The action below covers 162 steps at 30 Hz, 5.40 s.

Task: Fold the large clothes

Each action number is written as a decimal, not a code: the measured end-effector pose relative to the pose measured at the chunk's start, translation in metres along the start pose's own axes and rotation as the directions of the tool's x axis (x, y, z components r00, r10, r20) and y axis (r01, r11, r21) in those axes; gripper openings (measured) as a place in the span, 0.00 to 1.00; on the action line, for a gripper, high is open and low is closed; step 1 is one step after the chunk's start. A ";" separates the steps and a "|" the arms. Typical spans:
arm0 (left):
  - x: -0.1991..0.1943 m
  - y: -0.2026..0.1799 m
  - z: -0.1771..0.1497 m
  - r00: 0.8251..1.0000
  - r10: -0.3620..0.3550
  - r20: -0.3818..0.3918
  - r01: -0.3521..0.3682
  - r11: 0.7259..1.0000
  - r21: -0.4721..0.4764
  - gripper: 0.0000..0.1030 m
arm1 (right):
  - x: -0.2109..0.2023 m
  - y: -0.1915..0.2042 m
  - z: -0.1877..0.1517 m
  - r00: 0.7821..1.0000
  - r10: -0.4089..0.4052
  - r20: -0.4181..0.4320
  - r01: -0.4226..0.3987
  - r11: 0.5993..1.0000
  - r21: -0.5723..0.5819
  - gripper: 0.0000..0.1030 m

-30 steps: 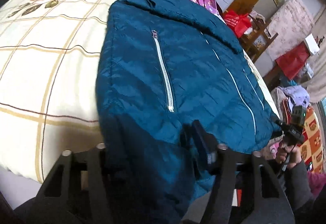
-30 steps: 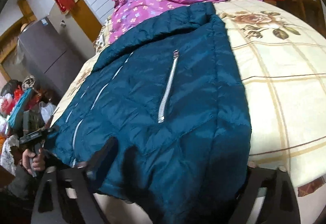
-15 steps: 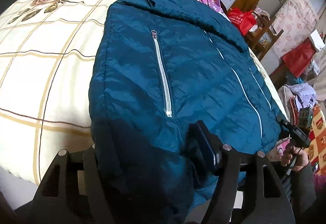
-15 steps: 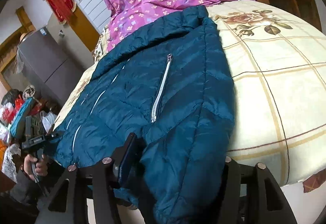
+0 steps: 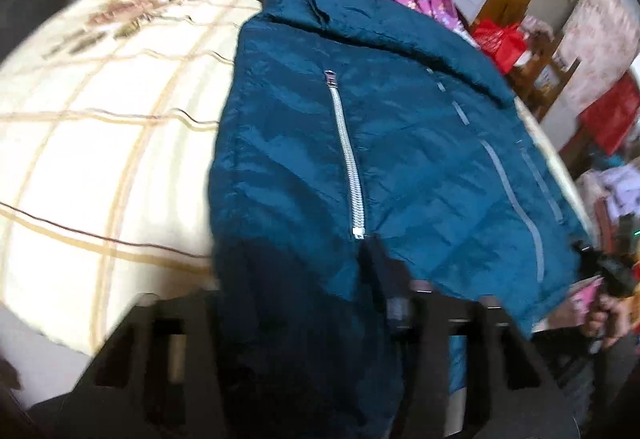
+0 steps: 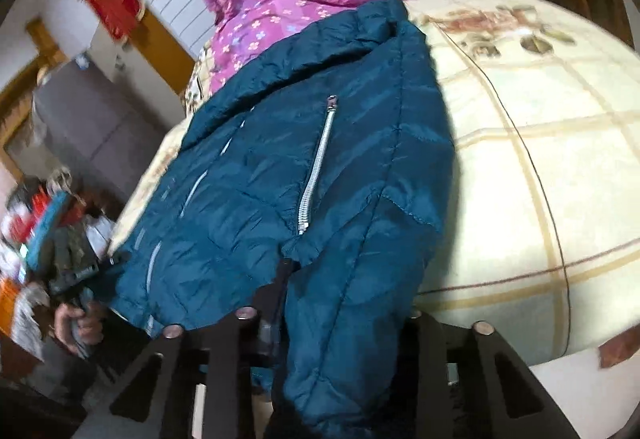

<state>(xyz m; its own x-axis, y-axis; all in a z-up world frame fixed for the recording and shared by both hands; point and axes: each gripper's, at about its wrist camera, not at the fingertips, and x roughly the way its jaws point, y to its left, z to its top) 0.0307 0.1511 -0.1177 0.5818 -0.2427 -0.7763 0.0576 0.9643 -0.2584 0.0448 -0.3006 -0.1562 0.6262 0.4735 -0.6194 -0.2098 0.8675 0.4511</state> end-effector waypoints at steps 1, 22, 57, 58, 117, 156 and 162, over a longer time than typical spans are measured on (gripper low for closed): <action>-0.002 -0.003 -0.001 0.999 0.030 0.010 -0.030 0.999 0.020 0.19 | -0.003 0.004 0.001 1.000 -0.010 0.013 0.010 1.000 -0.025 0.18; -0.118 0.016 -0.058 0.992 0.008 0.129 -0.008 1.000 0.005 0.09 | -0.096 0.083 -0.055 0.958 -0.204 0.202 0.235 0.961 -0.143 0.11; -0.143 0.008 0.037 0.910 0.058 0.411 0.011 0.986 -0.165 0.09 | -0.121 0.112 0.025 0.853 -0.233 0.466 0.311 0.945 -0.098 0.10; -0.136 0.008 0.042 0.911 0.070 0.406 -0.001 0.986 -0.167 0.09 | -0.115 0.111 0.032 0.852 -0.240 0.465 0.318 0.944 -0.094 0.10; 0.104 0.050 0.253 0.963 -0.087 0.255 0.185 0.902 -0.391 0.78 | 0.106 -0.020 0.240 0.918 -0.264 0.297 0.199 0.952 0.231 0.41; 0.074 -0.010 0.241 0.958 0.022 0.285 0.042 0.975 -0.217 0.78 | 0.085 0.064 0.222 0.914 -0.254 0.316 0.288 0.955 -0.066 0.81; 0.117 -0.048 0.260 0.991 0.013 0.135 0.005 0.991 -0.132 0.78 | 0.140 0.062 0.257 0.959 -0.283 0.021 0.282 0.959 0.031 0.81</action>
<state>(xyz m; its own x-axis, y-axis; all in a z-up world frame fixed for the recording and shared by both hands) 0.3072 0.1041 -0.0465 0.6865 -0.2134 -0.6951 -0.0477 0.9407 -0.3359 0.3121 -0.2196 -0.0497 0.6753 0.2057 -0.7083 -0.0010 0.9606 0.2780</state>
